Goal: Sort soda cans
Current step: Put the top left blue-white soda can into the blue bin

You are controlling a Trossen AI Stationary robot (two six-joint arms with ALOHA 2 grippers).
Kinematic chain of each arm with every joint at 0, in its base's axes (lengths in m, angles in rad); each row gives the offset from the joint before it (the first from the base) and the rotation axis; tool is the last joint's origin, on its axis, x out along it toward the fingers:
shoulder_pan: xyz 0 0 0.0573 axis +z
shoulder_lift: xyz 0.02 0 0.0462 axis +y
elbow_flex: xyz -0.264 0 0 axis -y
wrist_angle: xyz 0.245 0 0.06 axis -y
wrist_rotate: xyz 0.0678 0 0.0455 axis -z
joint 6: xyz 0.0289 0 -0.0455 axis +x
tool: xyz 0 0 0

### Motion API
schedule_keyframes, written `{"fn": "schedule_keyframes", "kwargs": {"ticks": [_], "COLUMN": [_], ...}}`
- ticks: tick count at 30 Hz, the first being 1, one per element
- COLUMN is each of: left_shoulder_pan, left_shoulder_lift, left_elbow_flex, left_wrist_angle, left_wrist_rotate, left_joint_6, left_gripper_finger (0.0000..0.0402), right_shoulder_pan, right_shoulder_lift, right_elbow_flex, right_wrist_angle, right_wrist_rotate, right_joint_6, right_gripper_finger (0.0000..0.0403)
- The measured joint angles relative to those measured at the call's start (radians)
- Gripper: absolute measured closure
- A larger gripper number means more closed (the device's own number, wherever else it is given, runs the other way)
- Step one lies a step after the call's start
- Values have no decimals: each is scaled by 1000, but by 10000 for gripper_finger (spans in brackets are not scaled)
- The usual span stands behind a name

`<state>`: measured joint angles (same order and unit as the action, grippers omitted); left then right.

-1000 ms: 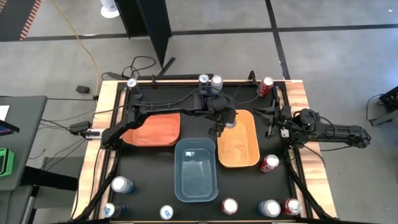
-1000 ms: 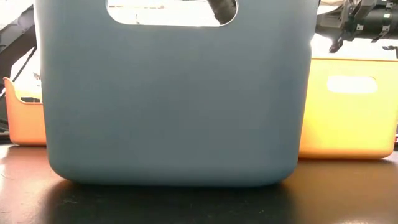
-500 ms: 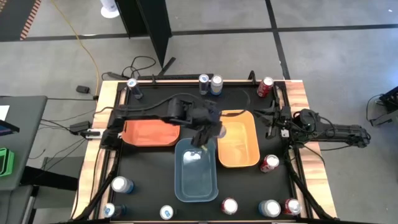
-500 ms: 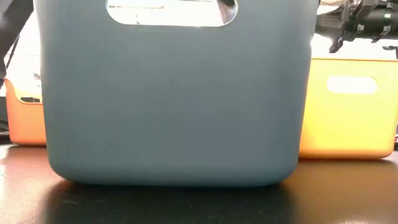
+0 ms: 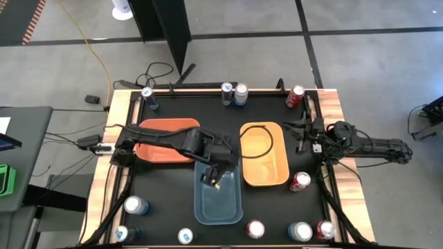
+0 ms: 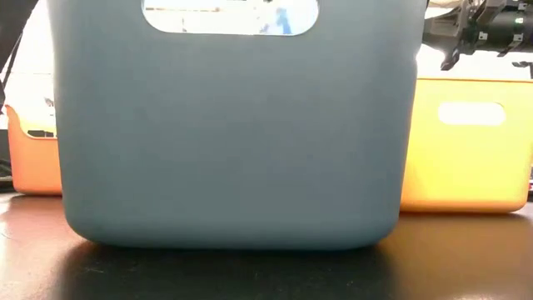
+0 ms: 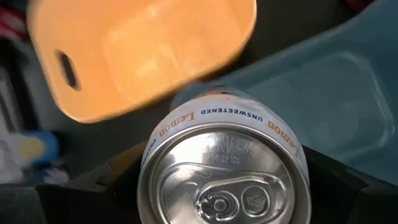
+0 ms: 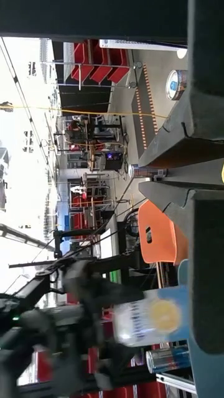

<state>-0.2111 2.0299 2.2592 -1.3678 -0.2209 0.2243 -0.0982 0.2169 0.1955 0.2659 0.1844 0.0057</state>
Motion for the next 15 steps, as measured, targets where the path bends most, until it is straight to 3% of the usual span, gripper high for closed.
{"fn": "schedule_keyframes", "kwargs": {"ticks": [15], "left_shoulder_pan": [61], "left_shoulder_lift": [2], "left_elbow_flex": [-326], "left_wrist_angle": [265], "left_wrist_rotate": [37], "left_joint_6": [21], "left_gripper_finger": [99], "right_shoulder_pan": [0], "right_shoulder_lift": [0], "right_elbow_flex": [0], "right_wrist_angle": [6], "right_wrist_rotate": [0], "right_joint_6": [13], "right_gripper_finger": [341]}}
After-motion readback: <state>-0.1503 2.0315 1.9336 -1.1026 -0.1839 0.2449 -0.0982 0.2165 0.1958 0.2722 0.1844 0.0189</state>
